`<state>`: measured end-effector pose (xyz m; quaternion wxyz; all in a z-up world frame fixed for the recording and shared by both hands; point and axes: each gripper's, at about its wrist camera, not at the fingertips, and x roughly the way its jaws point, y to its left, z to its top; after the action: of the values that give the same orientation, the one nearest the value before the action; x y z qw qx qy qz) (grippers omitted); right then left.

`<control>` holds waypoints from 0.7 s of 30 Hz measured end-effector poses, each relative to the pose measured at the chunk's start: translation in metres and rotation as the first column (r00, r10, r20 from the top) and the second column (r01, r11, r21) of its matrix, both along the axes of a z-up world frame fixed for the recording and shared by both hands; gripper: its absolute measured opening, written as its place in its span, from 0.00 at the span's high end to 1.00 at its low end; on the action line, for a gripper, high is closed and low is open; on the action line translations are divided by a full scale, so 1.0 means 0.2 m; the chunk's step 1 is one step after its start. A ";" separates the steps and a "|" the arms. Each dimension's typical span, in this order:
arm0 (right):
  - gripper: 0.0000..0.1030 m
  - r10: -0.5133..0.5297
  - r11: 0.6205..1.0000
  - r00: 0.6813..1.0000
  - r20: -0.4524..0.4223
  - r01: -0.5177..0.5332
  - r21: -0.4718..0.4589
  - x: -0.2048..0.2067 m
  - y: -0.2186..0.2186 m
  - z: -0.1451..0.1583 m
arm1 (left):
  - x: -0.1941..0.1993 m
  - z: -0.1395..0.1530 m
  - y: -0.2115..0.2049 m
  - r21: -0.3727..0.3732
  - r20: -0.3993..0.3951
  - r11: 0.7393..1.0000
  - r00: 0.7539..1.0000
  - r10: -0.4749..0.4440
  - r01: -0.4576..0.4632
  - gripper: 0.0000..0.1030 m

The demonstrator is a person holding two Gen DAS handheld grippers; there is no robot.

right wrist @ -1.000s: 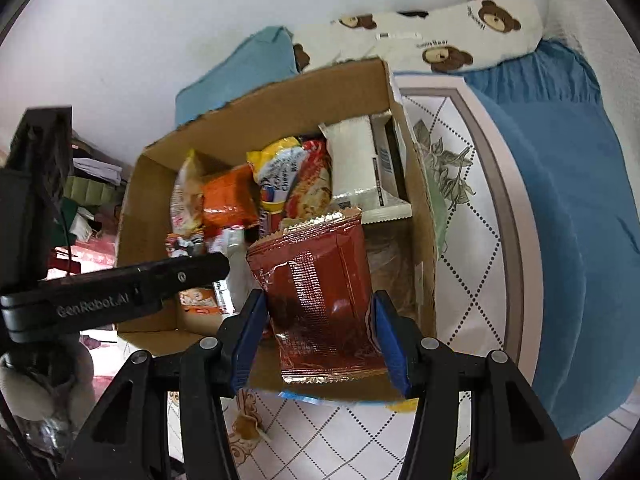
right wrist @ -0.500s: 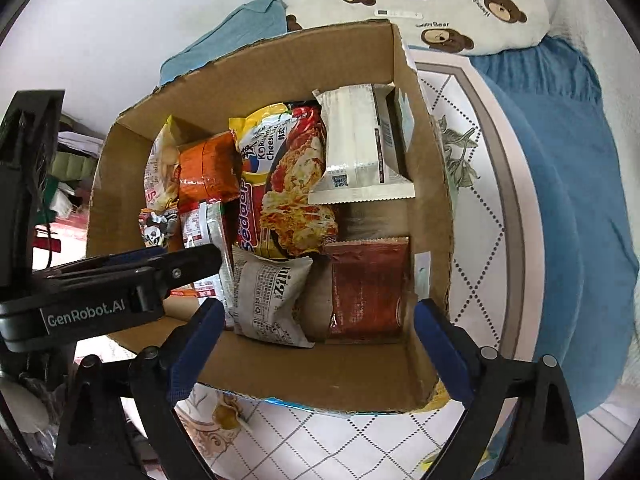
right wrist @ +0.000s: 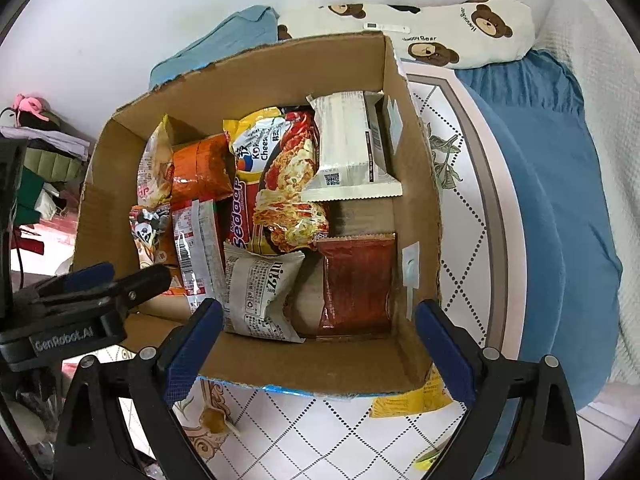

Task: Organize snacks
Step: 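Carry both packs into the cardboard box and open both tools, then move both tools back out of the box toward the bed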

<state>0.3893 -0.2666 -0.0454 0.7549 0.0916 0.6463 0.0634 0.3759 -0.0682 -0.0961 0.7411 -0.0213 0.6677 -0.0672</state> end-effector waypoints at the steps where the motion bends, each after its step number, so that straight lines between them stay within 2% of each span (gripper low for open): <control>1: 0.04 -0.003 1.000 1.000 0.009 0.003 -0.003 -0.01 0.00 0.01 | -0.01 0.01 0.00 0.022 0.017 0.998 0.998 0.065 -0.065 0.07; 10: 0.04 0.019 0.999 0.993 0.113 -0.014 -0.039 -0.13 0.04 0.15 | -0.18 0.19 0.03 0.045 0.156 0.995 0.984 0.080 -0.088 0.07; 15: 0.04 0.028 0.998 0.977 0.211 -0.015 -0.062 -0.24 0.05 0.28 | -0.31 0.30 0.03 0.036 0.259 0.994 0.962 0.088 -0.100 0.07; 21: 0.04 0.022 0.998 0.954 0.298 -0.002 -0.065 -0.42 0.05 0.39 | -0.49 0.37 0.03 0.037 0.322 0.995 0.943 0.080 -0.096 0.07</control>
<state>0.3057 -0.2557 0.0318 0.8461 0.0528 0.5269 0.0606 0.2784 -0.0630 -0.0217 0.8422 -0.0207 0.5384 -0.0192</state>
